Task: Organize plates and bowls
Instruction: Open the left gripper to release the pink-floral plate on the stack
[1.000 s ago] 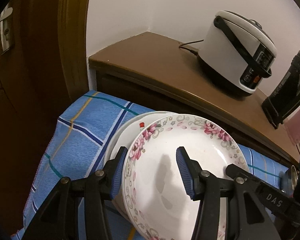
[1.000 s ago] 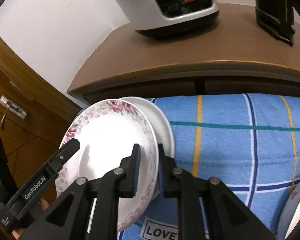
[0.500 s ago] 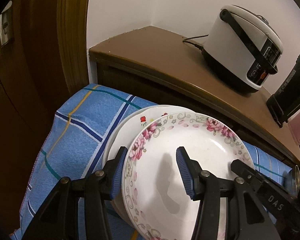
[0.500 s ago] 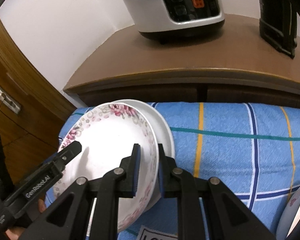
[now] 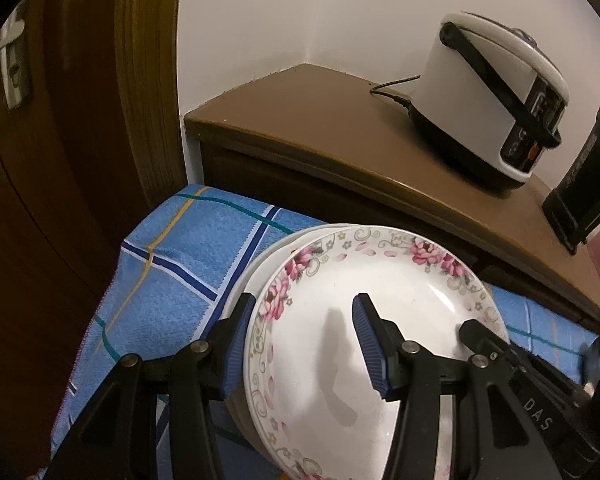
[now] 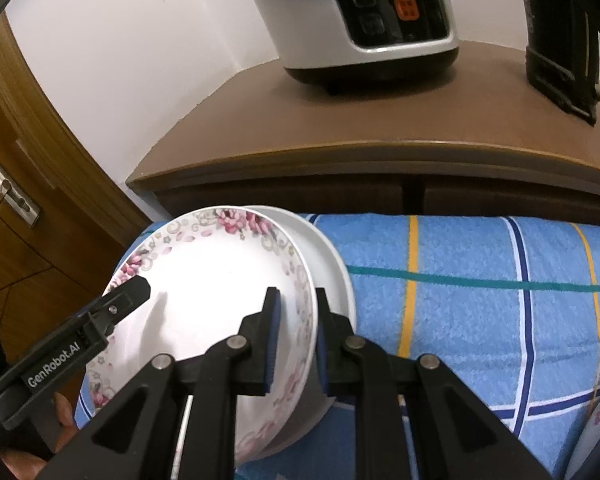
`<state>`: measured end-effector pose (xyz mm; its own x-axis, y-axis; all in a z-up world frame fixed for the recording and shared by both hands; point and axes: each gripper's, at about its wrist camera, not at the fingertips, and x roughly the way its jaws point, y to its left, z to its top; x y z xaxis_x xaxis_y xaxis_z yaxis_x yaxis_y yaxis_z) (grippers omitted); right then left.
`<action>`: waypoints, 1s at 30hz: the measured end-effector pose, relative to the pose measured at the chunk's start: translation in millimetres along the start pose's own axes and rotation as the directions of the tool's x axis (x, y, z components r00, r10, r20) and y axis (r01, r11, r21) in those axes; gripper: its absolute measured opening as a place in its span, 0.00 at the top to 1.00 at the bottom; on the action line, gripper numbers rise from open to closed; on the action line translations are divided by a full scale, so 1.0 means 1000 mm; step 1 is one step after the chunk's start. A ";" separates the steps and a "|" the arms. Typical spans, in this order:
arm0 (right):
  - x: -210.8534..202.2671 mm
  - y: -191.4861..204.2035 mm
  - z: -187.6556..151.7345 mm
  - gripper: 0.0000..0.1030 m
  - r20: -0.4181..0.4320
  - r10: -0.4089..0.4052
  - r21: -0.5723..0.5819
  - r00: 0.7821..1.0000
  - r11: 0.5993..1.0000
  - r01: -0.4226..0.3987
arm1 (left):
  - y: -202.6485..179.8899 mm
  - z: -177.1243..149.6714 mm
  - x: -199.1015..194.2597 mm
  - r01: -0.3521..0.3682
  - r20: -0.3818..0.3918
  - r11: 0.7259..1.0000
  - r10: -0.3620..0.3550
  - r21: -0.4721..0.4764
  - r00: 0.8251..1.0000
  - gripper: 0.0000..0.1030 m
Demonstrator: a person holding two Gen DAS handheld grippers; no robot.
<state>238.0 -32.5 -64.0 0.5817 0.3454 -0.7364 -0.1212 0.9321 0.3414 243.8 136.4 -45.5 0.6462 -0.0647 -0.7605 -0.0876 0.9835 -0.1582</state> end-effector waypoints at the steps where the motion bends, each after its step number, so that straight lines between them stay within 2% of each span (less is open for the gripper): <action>1: 0.001 0.000 -0.001 0.82 0.002 0.007 0.002 1.000 1.000 -0.007 | -0.002 -0.001 0.000 -0.016 0.004 1.000 0.016 0.013 1.000 0.49; 4: 0.000 -0.002 -0.004 0.79 0.012 0.023 0.015 1.000 1.000 -0.024 | -0.007 -0.003 -0.006 -0.079 0.052 0.995 0.076 0.055 0.996 0.49; 6: -0.001 -0.006 -0.007 0.70 0.019 0.031 0.032 0.999 0.999 -0.031 | -0.010 -0.004 -0.012 -0.094 0.073 0.993 0.088 0.072 0.993 0.49; 9: -0.008 -0.012 -0.007 0.67 0.043 0.020 0.040 0.999 0.999 -0.022 | -0.013 -0.004 -0.019 -0.111 0.094 0.990 0.103 0.082 0.990 0.49; 14: -0.025 -0.019 -0.005 0.67 0.073 -0.004 0.053 0.997 0.999 0.000 | -0.019 -0.006 -0.032 -0.115 0.121 0.989 0.103 0.090 0.987 0.49; 24: -0.076 -0.030 -0.019 0.56 0.172 -0.019 0.034 0.985 0.999 0.014 | -0.043 -0.023 -0.069 -0.133 0.203 0.984 0.106 0.122 0.973 0.49; 30: -0.093 -0.034 -0.030 0.49 0.198 -0.049 0.031 0.979 0.999 0.044 | -0.058 -0.033 -0.081 -0.154 0.235 0.976 0.115 0.156 0.965 0.48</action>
<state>163.8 -93.4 -24.8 0.7344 0.2708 -0.6224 -0.0707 0.9425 0.3266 171.4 78.7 4.0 0.7916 0.0905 -0.6043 -0.0670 0.9959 0.0614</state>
